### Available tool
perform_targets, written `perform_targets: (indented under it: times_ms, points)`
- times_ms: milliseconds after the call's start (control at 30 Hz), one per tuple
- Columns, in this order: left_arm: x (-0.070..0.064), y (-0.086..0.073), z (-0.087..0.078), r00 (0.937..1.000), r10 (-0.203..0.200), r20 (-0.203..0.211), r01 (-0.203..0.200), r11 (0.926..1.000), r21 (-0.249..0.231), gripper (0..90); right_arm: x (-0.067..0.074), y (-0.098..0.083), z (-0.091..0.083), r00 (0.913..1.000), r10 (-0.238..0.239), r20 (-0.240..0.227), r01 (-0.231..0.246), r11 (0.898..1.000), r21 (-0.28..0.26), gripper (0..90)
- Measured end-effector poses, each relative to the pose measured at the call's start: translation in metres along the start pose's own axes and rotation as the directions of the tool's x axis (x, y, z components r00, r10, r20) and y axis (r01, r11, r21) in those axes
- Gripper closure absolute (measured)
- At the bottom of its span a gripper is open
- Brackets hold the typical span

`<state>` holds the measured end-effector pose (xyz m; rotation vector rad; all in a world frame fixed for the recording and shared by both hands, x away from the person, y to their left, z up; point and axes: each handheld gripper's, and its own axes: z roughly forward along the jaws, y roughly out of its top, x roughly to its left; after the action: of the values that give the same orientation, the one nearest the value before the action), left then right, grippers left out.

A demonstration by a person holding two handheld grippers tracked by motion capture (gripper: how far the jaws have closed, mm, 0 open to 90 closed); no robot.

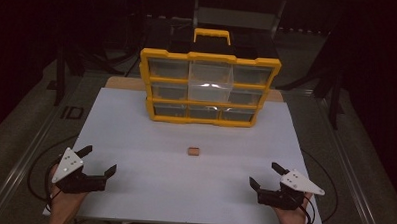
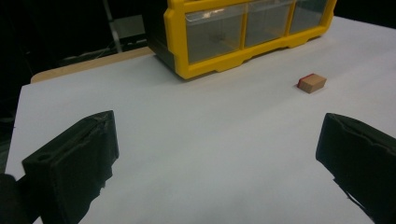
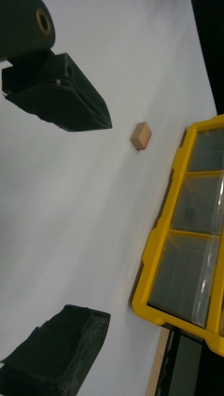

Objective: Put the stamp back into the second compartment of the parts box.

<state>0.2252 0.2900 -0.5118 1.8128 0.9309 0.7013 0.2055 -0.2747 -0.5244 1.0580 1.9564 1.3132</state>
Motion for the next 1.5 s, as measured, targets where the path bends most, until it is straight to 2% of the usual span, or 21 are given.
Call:
perform_targets:
  times_ms: [333, 533, 767, 1033, 1200, 1367, 1500]
  points:
    - [-0.003, 0.003, 0.005, 0.9995, 0.026, 0.017, -0.027, 0.9985, 0.047, 0.1, 0.001, 0.000, 0.001, 1.0000, -0.003, 0.008, 0.003, 1.000, -0.010, 7.0]
    - [-0.007, 0.016, 0.007, 0.9970, 0.062, 0.047, -0.065, 0.9958, 0.064, 0.1, 0.003, 0.001, 0.003, 0.9999, -0.014, 0.006, 0.014, 1.000, -0.016, 7.0]
    - [-0.008, 0.032, 0.012, 0.9919, 0.110, 0.062, -0.115, 0.9907, 0.074, 0.1, 0.003, 0.001, 0.003, 0.9998, -0.018, 0.001, 0.018, 1.000, -0.023, 7.0]
    - [-0.003, 0.044, 0.023, 0.9891, 0.119, 0.087, -0.126, 0.9886, 0.081, 0.1, 0.002, 0.002, 0.002, 0.9998, -0.018, 0.001, 0.018, 1.000, -0.024, 7.0]
    - [-0.002, 0.050, 0.032, 0.9832, 0.141, 0.116, -0.152, 0.9836, 0.097, 0.1, 0.004, 0.004, 0.001, 0.9994, -0.034, 0.001, 0.034, 0.999, -0.032, 7.0]
    - [-0.003, 0.057, 0.041, 0.9716, 0.179, 0.155, -0.194, 0.9765, 0.093, 0.1, 0.003, 0.003, 0.001, 0.9996, -0.027, 0.003, 0.027, 0.999, -0.030, 7.0]
    - [-0.003, 0.062, 0.048, 0.9681, 0.181, 0.173, -0.199, 0.9757, 0.092, 0.1, 0.004, 0.003, 0.001, 0.9995, -0.031, 0.002, 0.031, 0.999, -0.031, 7.0]
